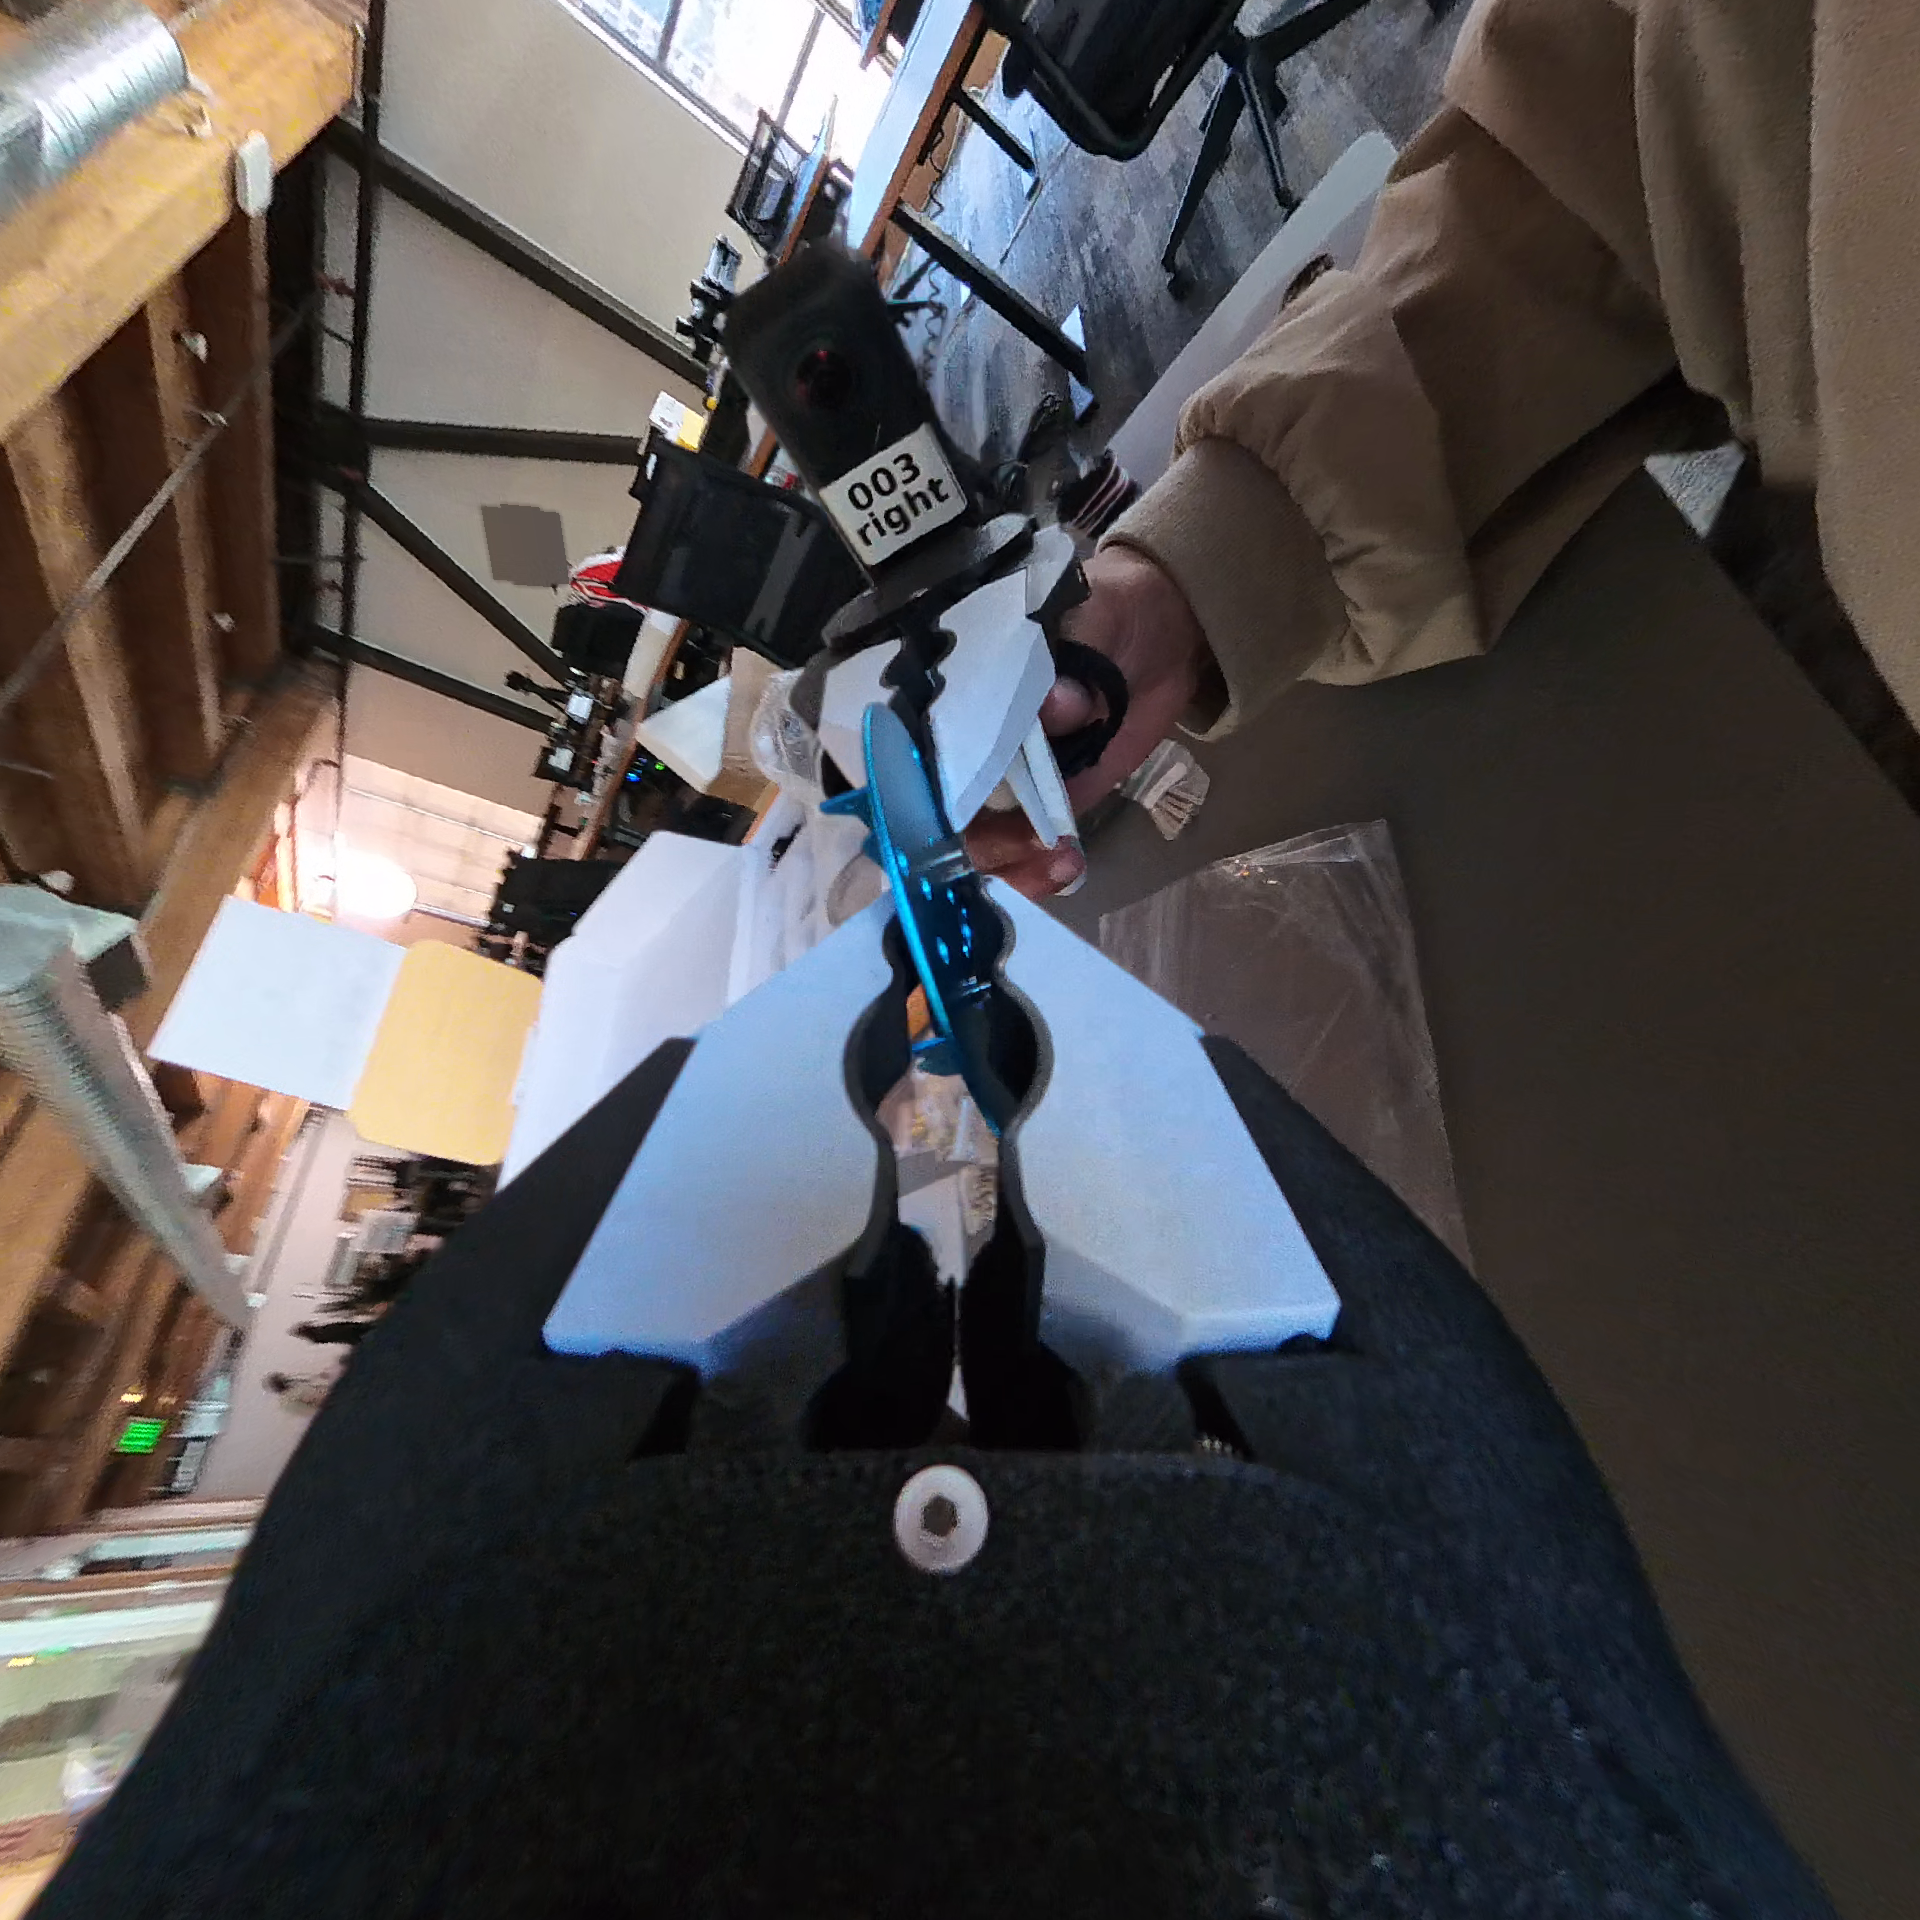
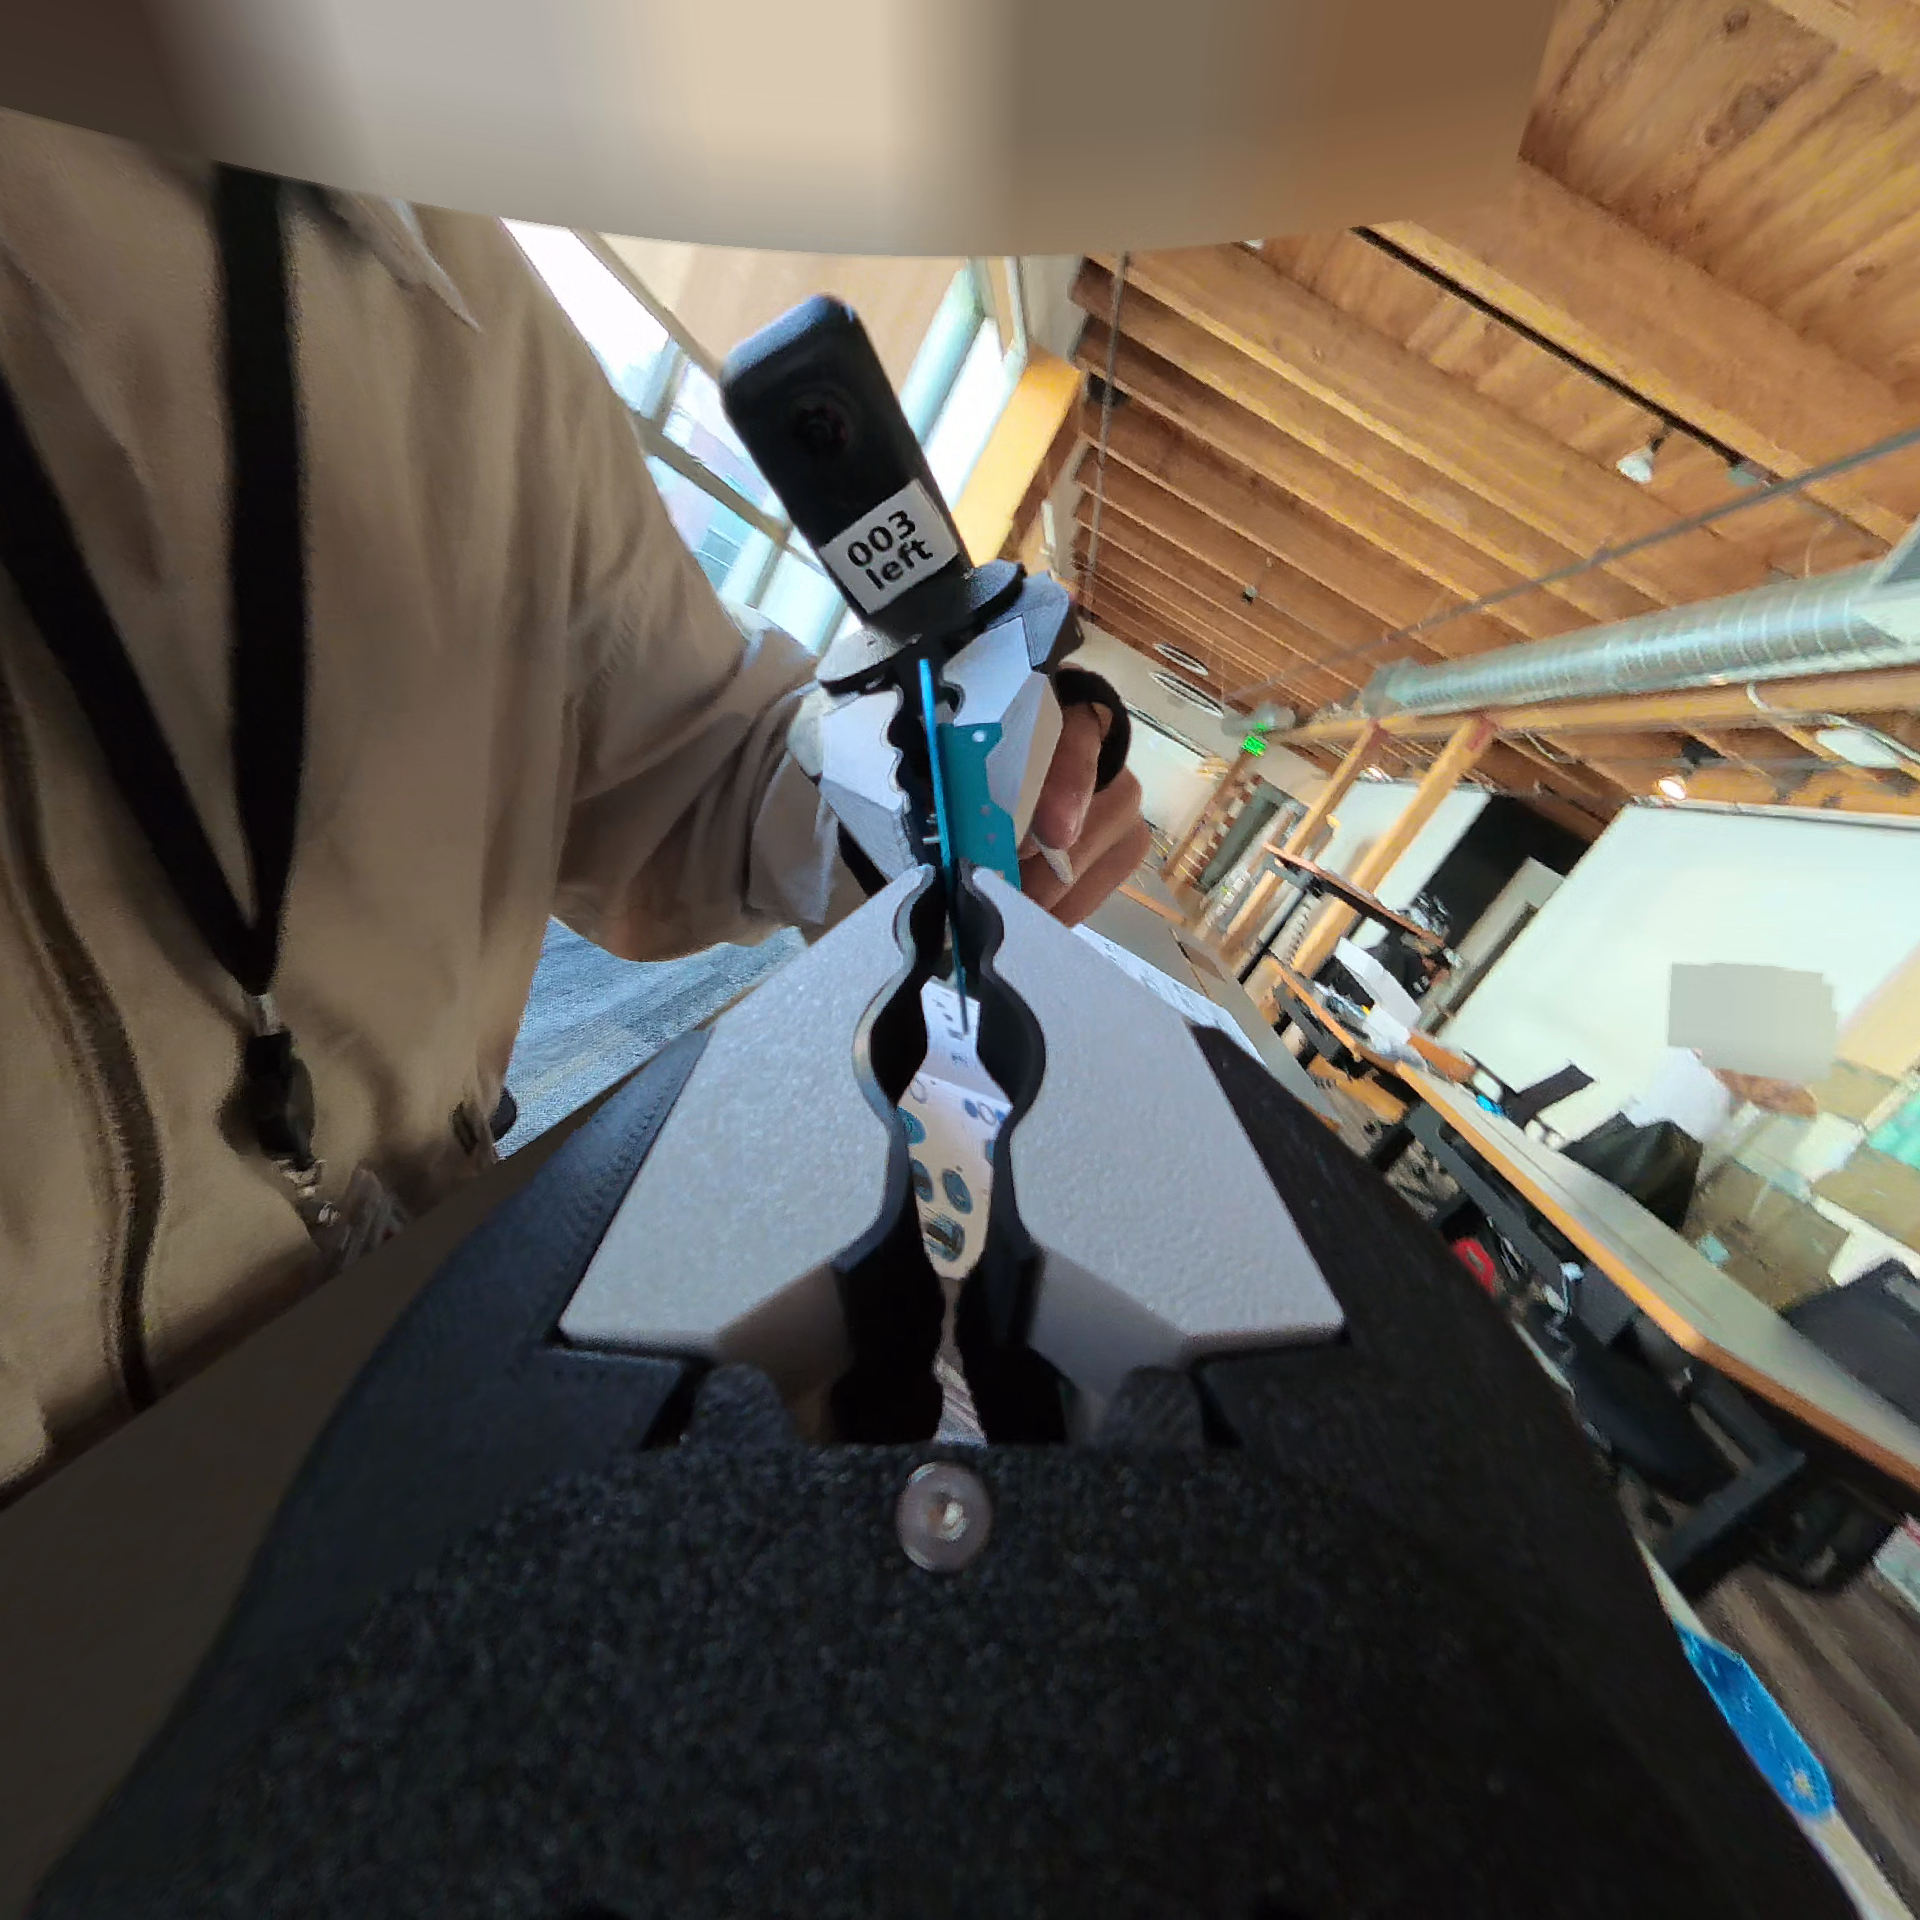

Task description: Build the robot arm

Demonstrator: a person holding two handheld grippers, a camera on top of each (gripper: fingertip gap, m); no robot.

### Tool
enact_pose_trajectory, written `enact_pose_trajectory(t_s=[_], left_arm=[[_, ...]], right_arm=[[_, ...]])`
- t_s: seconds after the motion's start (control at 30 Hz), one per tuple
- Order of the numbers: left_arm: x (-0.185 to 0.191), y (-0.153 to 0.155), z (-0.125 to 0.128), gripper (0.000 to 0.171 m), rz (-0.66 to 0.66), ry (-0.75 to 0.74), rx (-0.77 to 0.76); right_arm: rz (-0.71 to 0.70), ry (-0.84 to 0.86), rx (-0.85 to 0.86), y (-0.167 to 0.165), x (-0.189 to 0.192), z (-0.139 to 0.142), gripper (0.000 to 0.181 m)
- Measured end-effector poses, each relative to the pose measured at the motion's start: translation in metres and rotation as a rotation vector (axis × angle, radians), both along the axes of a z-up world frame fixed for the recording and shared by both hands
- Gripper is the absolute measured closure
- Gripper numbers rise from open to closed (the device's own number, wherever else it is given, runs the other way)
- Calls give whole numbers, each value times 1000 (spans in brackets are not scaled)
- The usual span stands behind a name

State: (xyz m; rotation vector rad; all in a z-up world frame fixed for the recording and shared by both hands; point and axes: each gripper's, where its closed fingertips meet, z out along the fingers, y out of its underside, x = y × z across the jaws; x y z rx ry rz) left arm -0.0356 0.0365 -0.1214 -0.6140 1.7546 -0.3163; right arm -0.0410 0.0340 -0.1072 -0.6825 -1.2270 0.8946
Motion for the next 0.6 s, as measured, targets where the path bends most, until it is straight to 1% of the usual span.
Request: enact_pose_trajectory(t_s=[0.1, 0.23, 0.43, 0.5, 0.6], left_arm=[[2, -5, 0, 167, 4, 11, 109], [3, -4, -3, 167, 24, 55, 213], [1, 2, -6, 167, 64, 69, 385], [0, 4, -6, 168, 72, 65, 421], [-2, 9, -7, 168, 82, 54, 423]], right_arm=[[12, -1, 27, -6, 2, 0, 181], [9, -3, 36, -5, 4, -3, 180], [-21, 11, 23, 2, 3, -6, 178], [-33, 9, 16, 5, 2, -7, 177], [-53, 6, -8, 10, 1, -8, 176]])
